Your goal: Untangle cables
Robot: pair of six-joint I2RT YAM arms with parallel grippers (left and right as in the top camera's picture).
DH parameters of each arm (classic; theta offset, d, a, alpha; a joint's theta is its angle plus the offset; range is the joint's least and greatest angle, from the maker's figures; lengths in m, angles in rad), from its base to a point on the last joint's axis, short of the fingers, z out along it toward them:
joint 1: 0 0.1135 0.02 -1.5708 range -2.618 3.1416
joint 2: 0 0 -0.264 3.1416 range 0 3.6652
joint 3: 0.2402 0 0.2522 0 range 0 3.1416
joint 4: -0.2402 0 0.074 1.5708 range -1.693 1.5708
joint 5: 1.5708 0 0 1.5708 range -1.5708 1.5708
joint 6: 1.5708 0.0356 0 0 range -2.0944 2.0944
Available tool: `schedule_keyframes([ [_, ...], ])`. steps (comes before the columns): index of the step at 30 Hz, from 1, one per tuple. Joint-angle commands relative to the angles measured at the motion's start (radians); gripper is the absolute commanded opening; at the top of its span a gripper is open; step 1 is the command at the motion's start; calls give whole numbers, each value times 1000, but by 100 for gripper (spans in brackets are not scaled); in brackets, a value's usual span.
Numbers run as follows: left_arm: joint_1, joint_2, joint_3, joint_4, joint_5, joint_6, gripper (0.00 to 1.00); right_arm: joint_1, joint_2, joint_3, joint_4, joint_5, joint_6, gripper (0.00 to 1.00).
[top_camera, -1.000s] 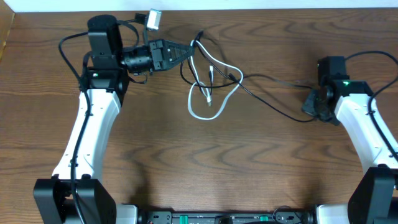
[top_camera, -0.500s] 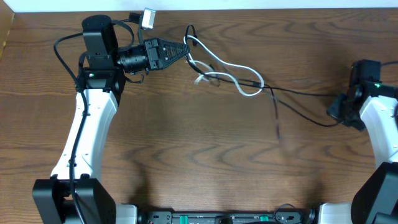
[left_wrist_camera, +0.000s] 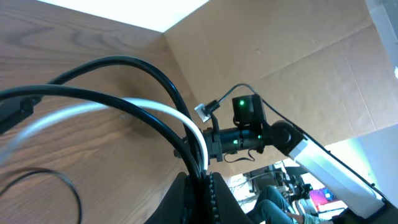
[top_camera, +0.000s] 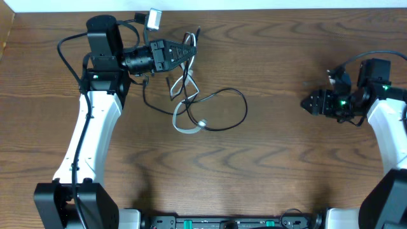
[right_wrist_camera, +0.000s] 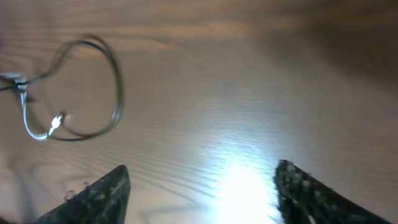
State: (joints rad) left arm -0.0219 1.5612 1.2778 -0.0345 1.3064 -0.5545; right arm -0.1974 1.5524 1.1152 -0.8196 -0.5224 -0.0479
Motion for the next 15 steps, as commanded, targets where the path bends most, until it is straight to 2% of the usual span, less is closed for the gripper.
schedule_keyframes([
  [1,-19,-28,9,37,10,-51,7,64,-72,37,49,-181,-29,73],
  [5,-30,-28,9,147,10,-224,7,164,-82,37,158,-284,-16,73],
  [10,-30,-28,9,258,10,-468,7,284,-80,37,287,-290,64,74],
  [15,-30,-28,9,269,10,-544,7,377,-80,37,385,-287,80,75],
])
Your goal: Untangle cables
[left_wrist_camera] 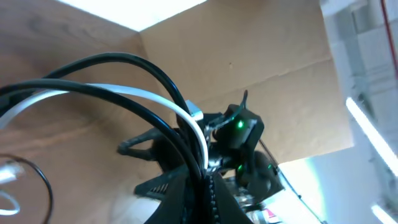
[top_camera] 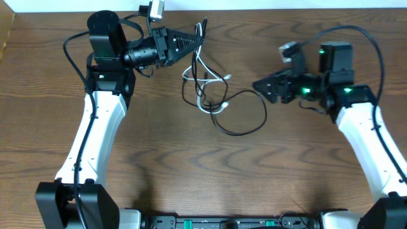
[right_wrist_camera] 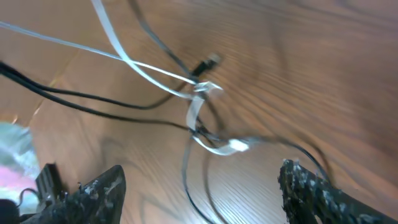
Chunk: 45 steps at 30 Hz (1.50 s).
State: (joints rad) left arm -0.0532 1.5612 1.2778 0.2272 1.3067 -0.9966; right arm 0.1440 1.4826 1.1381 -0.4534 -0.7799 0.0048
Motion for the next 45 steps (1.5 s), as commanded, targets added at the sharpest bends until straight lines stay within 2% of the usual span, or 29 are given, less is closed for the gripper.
schedule_keyframes([
  [1,1,-28,9,7,10,-109,8,51,-7,14,31,-16,33,75],
  [10,-72,-28,9,18,10,-135,7,175,69,14,198,79,81,73],
  [14,-92,-28,9,34,10,-135,8,209,123,14,291,185,176,72],
  [21,-92,-28,9,33,10,-135,8,224,223,14,429,217,227,61],
  [25,-92,-28,9,34,7,-135,12,228,271,14,466,213,240,54],
  [27,-92,-28,9,34,6,-135,15,234,289,14,465,213,255,48],
  [31,-92,-28,9,34,6,-127,27,228,294,14,460,213,276,11],
  [32,-92,-28,9,33,6,-117,28,220,290,14,455,213,303,2],
  [36,-92,-27,6,29,13,-24,27,174,274,14,389,251,415,1],
  [39,-92,-27,5,-24,13,79,13,132,248,14,257,332,469,1],
  [41,-92,-26,1,-87,7,163,11,111,222,14,154,406,483,1],
  [45,-92,-24,1,-328,-77,353,11,78,154,14,-39,557,489,1],
])
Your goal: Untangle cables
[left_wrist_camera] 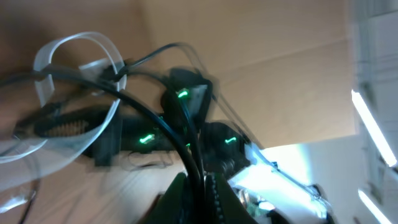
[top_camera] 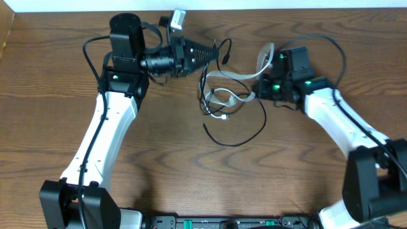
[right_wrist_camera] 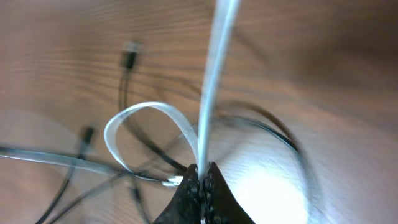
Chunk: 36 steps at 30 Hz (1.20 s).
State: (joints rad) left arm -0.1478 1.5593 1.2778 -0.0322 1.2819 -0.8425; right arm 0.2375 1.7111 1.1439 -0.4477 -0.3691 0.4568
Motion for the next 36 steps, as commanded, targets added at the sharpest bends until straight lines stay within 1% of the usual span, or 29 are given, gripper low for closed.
schedule_keyframes([
  [1,2,-22,1,-134,-85,251,11,-26,-97,8,-85,186,37,1],
  [5,2,-22,1,-319,-181,419,11,-56,-178,8,-177,272,18,1],
  [7,2,-22,1,-390,-231,481,11,-69,-221,8,-203,286,8,1],
  [8,2,-22,1,-418,-260,501,9,-74,-242,8,-210,288,2,1],
  [10,2,-22,1,-480,-347,531,8,-86,-291,8,-215,285,-2,1],
  [15,2,-22,1,-573,-592,536,7,-115,-433,17,-214,187,-27,1],
  [19,2,-22,1,-608,-740,536,7,-143,-526,51,-230,31,-32,1],
  [21,2,-22,1,-621,-812,536,7,-162,-560,79,-253,-9,-24,1],
  [23,2,-22,0,-632,-891,536,7,-182,-581,112,-280,-42,-24,1],
  [26,2,-22,0,-647,-1105,534,7,-218,-595,186,-335,-106,-24,1],
  [29,2,-19,0,-648,-1254,531,8,-242,-594,258,-409,-110,-36,1],
  [33,2,-2,-1,-647,-1341,531,7,-271,-594,323,-480,-43,-57,1],
  [36,2,22,-2,-645,-1390,531,7,-297,-594,375,-513,-40,-97,1],
])
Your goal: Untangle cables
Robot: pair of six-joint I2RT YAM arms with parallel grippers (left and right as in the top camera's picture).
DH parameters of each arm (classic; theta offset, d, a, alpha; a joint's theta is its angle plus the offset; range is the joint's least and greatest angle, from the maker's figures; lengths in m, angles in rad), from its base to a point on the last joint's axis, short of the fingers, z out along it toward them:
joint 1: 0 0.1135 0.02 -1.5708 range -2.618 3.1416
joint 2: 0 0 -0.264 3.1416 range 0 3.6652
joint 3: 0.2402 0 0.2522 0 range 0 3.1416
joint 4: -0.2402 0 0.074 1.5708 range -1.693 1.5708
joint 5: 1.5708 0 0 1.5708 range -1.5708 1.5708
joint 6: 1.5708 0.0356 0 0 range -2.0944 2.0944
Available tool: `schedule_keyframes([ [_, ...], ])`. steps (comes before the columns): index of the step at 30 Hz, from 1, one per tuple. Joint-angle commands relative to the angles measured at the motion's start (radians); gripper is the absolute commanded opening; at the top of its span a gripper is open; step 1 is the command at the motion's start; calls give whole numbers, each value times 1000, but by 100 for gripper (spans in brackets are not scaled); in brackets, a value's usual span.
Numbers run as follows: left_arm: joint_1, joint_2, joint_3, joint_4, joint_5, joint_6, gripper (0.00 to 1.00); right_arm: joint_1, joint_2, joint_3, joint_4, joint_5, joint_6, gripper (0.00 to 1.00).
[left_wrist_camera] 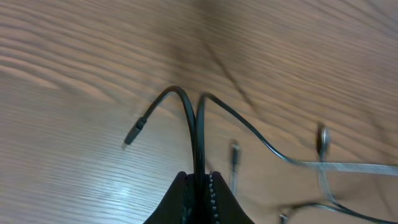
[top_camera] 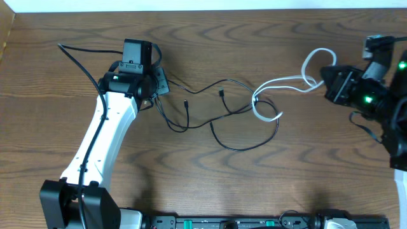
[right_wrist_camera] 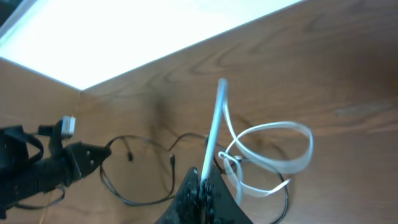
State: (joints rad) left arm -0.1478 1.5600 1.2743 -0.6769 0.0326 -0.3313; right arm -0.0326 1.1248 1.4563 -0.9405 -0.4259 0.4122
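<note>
Thin black cables (top_camera: 219, 117) are strung across the middle of the wooden table (top_camera: 191, 184), with loose plug ends showing. A flat white cable (top_camera: 286, 83) loops at the right, still crossing a black cable near its lower loop. My left gripper (left_wrist_camera: 199, 179) is shut on a black cable (left_wrist_camera: 194, 130) at the upper left, low over the table. My right gripper (right_wrist_camera: 202, 180) is shut on the white cable (right_wrist_camera: 214, 127), held up at the far right. In the right wrist view the left gripper (right_wrist_camera: 74, 163) shows at the far left.
A white wall edge (top_camera: 203, 5) runs along the back of the table. A black supply cable (top_camera: 79, 60) of the left arm arcs over the table's upper left.
Both arms have drawn apart: the left gripper now sits low at the upper left, the right far out at the right. The bundle lies stretched out across the table, the white cable pulled rightward.
The left gripper held black and white cables bunched at the upper left while the right gripper stood open far right. The right gripper then hovered open near the bundle, then was shut on the white cable. Now white and black strands lie spread apart.
</note>
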Motion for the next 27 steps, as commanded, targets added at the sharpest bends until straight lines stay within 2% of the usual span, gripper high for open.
schedule_keyframes([
  [1,2,32,1,1,-148,20,8,-40,-7,86,-40,28,-61,1],
  [9,2,106,1,4,-149,21,8,-133,-6,169,-111,193,-85,1],
  [12,2,110,1,5,-150,21,7,-168,8,169,-114,364,-88,1],
  [14,2,110,1,12,-150,24,7,-202,36,169,-116,553,-88,1],
  [17,2,111,0,25,-150,25,7,-248,81,169,-113,689,-88,1],
  [27,3,112,0,34,-150,59,7,-370,324,169,-103,694,-183,1],
])
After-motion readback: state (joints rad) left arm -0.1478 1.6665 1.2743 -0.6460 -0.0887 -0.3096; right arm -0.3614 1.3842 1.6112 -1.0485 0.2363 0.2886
